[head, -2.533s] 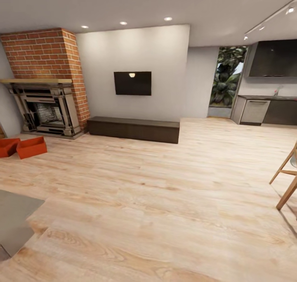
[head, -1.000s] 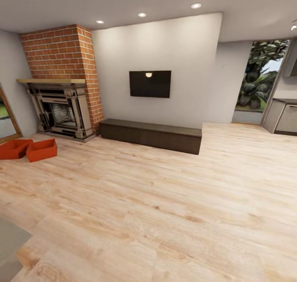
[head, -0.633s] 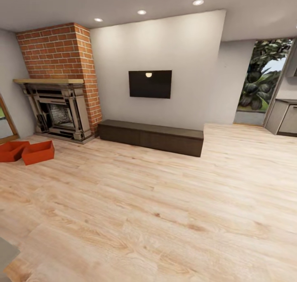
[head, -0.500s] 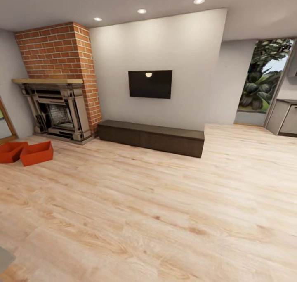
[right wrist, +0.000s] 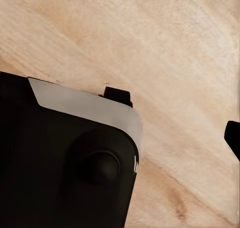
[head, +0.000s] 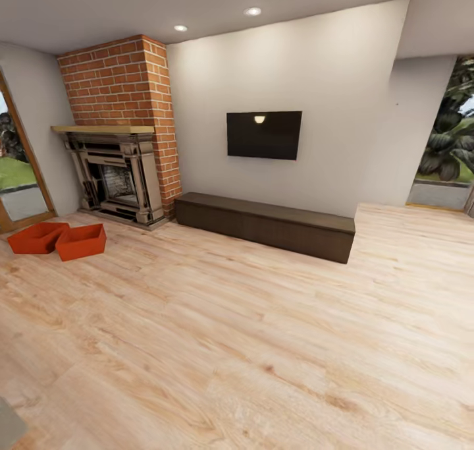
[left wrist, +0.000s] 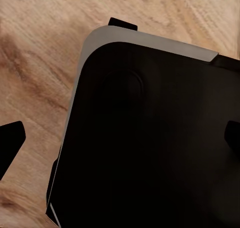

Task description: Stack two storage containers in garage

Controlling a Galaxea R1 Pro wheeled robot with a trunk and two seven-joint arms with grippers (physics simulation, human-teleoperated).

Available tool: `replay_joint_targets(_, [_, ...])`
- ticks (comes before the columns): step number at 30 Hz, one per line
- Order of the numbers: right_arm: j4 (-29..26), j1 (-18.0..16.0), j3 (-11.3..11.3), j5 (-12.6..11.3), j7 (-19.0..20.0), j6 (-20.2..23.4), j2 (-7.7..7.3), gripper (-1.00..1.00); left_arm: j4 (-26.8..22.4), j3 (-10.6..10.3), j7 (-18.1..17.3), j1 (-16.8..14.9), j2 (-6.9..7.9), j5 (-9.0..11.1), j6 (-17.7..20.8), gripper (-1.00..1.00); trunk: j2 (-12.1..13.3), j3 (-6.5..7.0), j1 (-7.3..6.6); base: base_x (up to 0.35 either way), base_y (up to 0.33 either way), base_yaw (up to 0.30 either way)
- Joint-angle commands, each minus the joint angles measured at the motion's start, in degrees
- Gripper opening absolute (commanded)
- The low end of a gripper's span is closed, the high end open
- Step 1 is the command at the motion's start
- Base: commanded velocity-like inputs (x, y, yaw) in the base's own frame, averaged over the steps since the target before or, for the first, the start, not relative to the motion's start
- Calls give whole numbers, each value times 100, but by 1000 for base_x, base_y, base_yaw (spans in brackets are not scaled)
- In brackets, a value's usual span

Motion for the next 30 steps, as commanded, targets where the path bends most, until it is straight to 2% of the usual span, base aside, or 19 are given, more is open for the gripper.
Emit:
replay_joint_targets(1, [17, -6, 48, -51, -8, -34, 3, 100, -4, 2, 5, -1, 0, 25, -1, 100, -2, -5, 3, 324, 0, 266])
replay_joint_targets(25, [17, -6, 48, -51, -8, -34, 2, 100, -4, 2, 3, -1, 0, 25, -3, 100, -2, -5, 3, 324, 0, 267])
replay_joint_targets(30, [17, -6, 54, -44, 27, -34, 2, 100, -4, 2, 4, -1, -3, 23, -9, 100, -2, -5, 3, 324, 0, 72])
